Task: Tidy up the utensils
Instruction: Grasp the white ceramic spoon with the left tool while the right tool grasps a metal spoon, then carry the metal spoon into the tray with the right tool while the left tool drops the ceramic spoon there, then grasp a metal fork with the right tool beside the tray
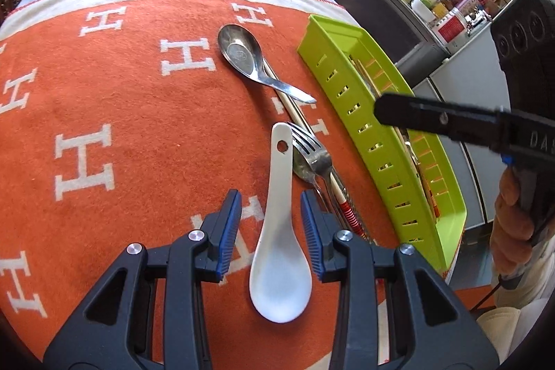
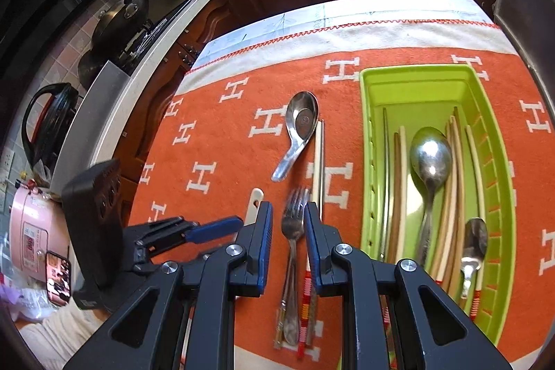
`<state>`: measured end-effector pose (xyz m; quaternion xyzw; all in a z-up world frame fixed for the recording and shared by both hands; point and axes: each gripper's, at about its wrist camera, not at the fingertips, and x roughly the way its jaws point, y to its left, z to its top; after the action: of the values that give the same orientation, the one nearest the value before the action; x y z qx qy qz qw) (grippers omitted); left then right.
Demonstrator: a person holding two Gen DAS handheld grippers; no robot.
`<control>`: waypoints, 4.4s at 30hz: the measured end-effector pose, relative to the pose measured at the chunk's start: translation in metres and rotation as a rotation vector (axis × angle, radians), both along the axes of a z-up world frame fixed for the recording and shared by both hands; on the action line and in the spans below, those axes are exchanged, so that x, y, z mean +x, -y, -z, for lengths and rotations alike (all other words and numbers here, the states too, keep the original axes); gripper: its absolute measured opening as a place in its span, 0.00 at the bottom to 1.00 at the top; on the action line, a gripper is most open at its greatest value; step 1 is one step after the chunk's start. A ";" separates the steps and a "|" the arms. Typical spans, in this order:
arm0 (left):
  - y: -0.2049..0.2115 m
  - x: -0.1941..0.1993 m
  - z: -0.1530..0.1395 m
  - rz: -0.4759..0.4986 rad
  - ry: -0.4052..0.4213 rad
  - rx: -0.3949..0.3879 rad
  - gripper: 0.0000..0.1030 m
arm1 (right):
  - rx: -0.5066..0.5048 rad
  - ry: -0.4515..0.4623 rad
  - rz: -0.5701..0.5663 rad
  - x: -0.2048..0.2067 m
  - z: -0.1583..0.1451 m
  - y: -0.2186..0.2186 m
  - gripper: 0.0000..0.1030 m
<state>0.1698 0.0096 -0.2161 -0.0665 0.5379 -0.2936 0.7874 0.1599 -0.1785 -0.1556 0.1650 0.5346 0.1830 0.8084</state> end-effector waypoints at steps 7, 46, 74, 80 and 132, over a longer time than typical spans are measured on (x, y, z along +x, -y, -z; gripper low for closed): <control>0.003 0.009 0.004 0.057 0.004 -0.064 0.28 | 0.069 -0.065 0.063 0.039 0.012 -0.010 0.18; -0.023 -0.016 -0.009 -0.214 -0.067 -0.047 0.04 | 0.084 -0.086 0.178 0.012 0.023 -0.016 0.03; 0.140 -0.021 -0.103 0.107 -0.006 0.127 0.04 | -0.043 0.090 0.507 -0.105 0.002 0.164 0.03; 0.160 -0.007 -0.079 0.131 -0.035 0.189 0.04 | -0.086 0.104 0.512 -0.085 0.006 0.146 0.04; 0.013 -0.072 -0.087 -0.181 0.011 0.216 0.27 | -0.147 0.166 0.099 -0.108 -0.015 0.025 0.21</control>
<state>0.0981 -0.0031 -0.1288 -0.0279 0.5537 -0.1622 0.8163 0.0521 -0.2036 -0.1410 0.1159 0.4690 0.1161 0.8679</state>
